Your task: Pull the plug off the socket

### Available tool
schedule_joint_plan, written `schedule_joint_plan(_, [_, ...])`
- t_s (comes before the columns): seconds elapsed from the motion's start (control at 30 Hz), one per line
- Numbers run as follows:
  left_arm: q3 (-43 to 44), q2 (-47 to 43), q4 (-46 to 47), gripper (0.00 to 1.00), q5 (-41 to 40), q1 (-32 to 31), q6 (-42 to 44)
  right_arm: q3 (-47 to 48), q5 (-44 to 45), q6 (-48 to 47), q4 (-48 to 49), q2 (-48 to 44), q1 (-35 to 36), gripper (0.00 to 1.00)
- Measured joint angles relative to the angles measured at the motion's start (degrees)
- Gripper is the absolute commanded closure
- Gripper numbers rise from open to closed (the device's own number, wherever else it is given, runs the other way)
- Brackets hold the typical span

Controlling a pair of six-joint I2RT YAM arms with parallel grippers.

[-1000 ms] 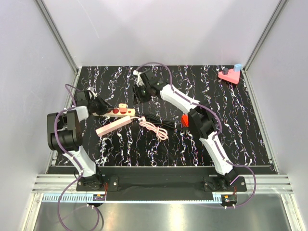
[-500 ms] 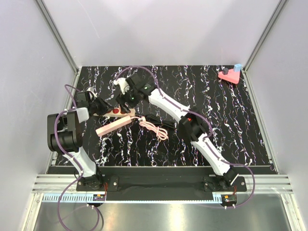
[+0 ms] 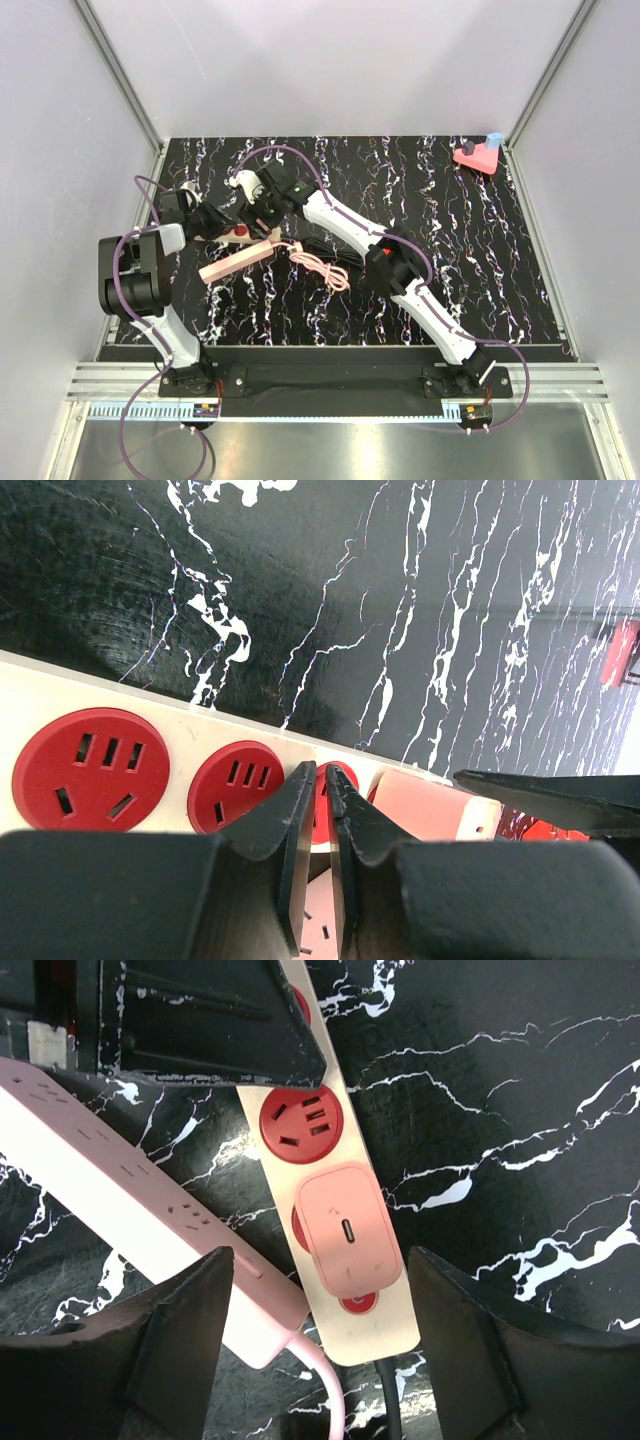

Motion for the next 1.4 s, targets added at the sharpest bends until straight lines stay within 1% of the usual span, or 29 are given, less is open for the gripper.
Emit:
schedule_joint_plan(0.13, [0.0,0.0,0.0,0.81,0.0,0.0,0.0,0.7,-0.1,0.0,0.6,0.8,0.0,0.29])
schedule_joint_plan(0.57, [-0.1,-0.1,0.2,0.80,0.0,-0.1,-0.1,1.6,-0.1,-0.6,1.5,1.9,0.2,0.36])
schedule_joint_plan(0.7, [-0.1,-0.1,0.2,0.80,-0.1,-0.1,-0.1,2.2,0.0,-0.8,1.6,1.9,0.2,0.41])
schedule_joint_plan(0.9, [-0.1,-0.1,0.2,0.80,-0.2,-0.2,-0.1,2.8,0.0,-1.2,2.0,2.4,0.2,0.43])
schedule_joint_plan(1.03, [-0.1,-0.1,0.2,0.80,-0.2,-0.2,-0.1,3.3,0.0,-1.4,2.2,2.8,0.2,0.49])
schedule_joint_plan(1.17, [-0.1,-0.3,0.1,0.80,-0.5,-0.3,-0.1,3.3,0.2,-2.1,2.6,2.8,0.2,0.63])
schedule_joint_plan(1.23, [-0.1,-0.3,0.0,0.80,-0.7,-0.3,-0.1,3.4,0.4,-2.4,2.9,2.9,0.2,0.67])
schedule_joint_plan(1.27, [-0.1,-0.3,0.0,0.80,-0.8,-0.3,-0.1,3.6,0.4,-2.5,2.9,3.0,0.2,0.72])
schedule_joint_plan(1.37, [-0.1,-0.4,0.0,0.80,-1.1,-0.6,-0.1,4.3,0.4,-2.5,2.7,3.4,0.2,0.84])
schedule_joint_plan(1.4, [-0.1,-0.4,0.0,0.80,-1.2,-0.6,0.0,4.5,0.5,-2.5,2.6,3.5,0.2,0.93])
